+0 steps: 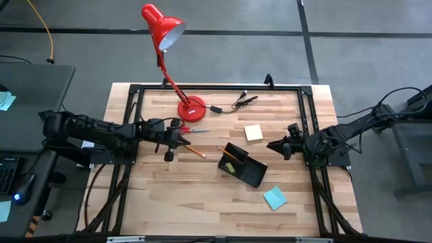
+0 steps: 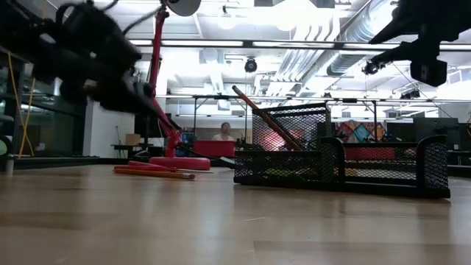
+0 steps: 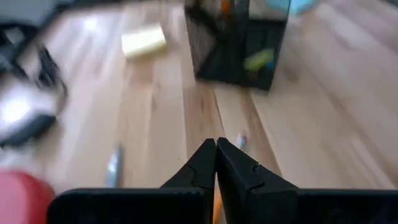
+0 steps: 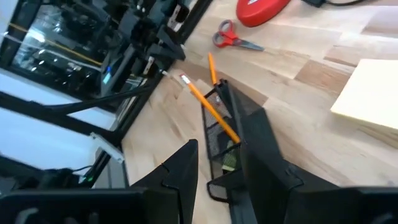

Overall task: Pick and place office supplies into organizer
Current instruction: Put the orange pencil into the black desk organizer

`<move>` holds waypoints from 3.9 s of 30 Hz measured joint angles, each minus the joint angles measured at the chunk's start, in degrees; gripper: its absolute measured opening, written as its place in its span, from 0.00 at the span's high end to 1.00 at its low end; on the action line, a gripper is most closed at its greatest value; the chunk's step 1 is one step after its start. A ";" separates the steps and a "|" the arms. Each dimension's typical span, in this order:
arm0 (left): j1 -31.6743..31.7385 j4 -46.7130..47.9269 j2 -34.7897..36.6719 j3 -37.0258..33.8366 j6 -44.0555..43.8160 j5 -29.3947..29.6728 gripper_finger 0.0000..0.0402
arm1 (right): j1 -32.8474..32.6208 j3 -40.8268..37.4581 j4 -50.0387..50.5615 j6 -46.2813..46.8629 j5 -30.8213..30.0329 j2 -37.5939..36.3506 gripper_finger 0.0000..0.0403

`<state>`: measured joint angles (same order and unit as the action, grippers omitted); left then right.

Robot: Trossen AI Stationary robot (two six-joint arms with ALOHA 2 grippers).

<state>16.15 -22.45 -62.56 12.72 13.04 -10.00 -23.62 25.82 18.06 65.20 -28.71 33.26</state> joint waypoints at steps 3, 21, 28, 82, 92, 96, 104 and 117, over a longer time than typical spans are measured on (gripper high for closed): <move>3.06 -3.71 -2.94 -3.04 -0.28 -4.23 0.97 | 0.02 0.00 0.07 0.49 -0.91 1.95 0.71; 12.68 -17.13 -23.18 -1.50 -1.01 -24.60 0.68 | -0.13 0.00 -12.68 2.93 2.79 12.56 0.71; 11.98 -11.53 -23.28 1.59 2.38 -15.92 0.60 | -0.13 0.01 -15.86 2.28 3.99 12.51 0.71; 11.91 -16.31 -37.38 3.36 15.26 -25.70 0.98 | -0.13 0.01 -15.76 6.85 7.52 12.53 0.71; 11.91 -20.67 -37.60 3.29 6.61 -26.26 0.99 | -0.13 0.02 -15.76 6.55 7.49 12.52 0.71; 11.97 -21.10 -37.54 3.35 5.25 -27.71 0.99 | -0.13 0.02 -15.65 6.40 7.47 12.52 0.71; 11.93 -22.10 -37.54 3.33 4.28 -27.92 0.99 | -0.14 0.01 -15.32 6.37 7.43 12.52 0.71; 11.14 -22.11 -37.40 3.40 12.14 -24.50 1.00 | -0.13 0.02 -14.36 6.61 7.34 12.53 0.71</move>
<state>27.29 -44.56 -99.96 16.12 25.19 -34.50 -23.75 25.85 3.70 71.81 -21.37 45.79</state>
